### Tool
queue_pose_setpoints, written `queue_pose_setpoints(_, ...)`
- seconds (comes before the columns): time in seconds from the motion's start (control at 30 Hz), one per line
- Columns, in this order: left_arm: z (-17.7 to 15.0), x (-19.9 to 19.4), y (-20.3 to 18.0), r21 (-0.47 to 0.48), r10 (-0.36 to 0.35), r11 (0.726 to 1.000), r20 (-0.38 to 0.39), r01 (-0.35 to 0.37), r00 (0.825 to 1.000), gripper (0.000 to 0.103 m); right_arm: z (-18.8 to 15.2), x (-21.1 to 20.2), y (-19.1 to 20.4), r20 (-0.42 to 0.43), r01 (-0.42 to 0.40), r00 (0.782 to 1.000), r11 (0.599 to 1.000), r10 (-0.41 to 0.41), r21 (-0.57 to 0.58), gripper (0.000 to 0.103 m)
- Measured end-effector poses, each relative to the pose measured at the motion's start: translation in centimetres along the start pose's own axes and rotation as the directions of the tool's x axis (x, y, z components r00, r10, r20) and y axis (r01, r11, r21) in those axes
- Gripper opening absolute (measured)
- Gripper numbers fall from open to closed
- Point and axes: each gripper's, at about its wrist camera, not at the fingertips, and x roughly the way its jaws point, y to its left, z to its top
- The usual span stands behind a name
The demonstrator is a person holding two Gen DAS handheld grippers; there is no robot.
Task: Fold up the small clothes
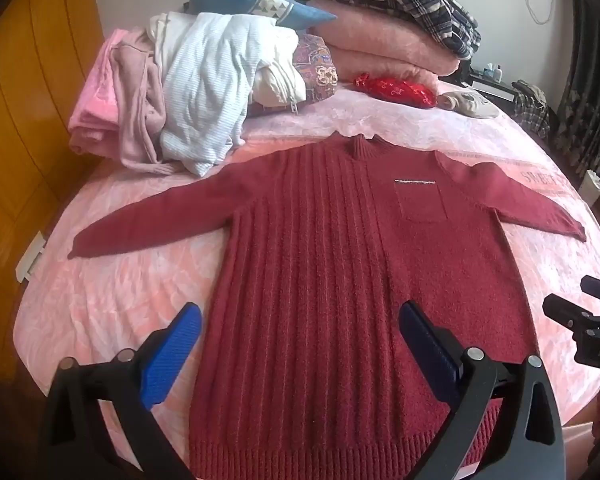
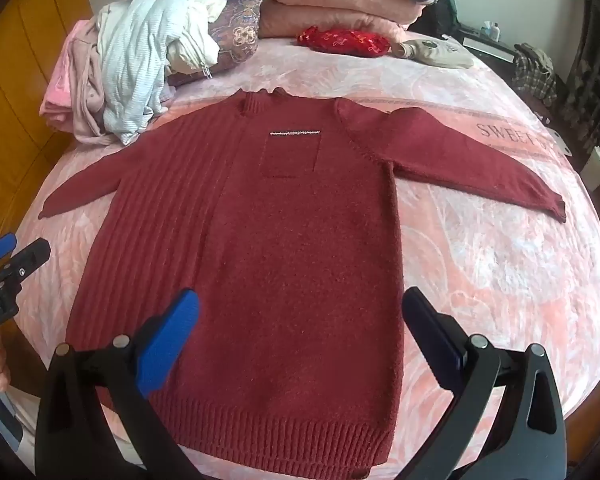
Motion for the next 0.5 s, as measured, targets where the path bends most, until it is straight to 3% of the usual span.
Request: queue_pose_setpoints(0.5, 0.04, 0.12, 0.00, 0.006, 0.005, 1.000, 0.000, -0.005, 1.000, 0.099, 0.29, -0.26, -0.28, 0.013, 0.008, 1.000, 1.000, -0.008, 0.000, 0.100)
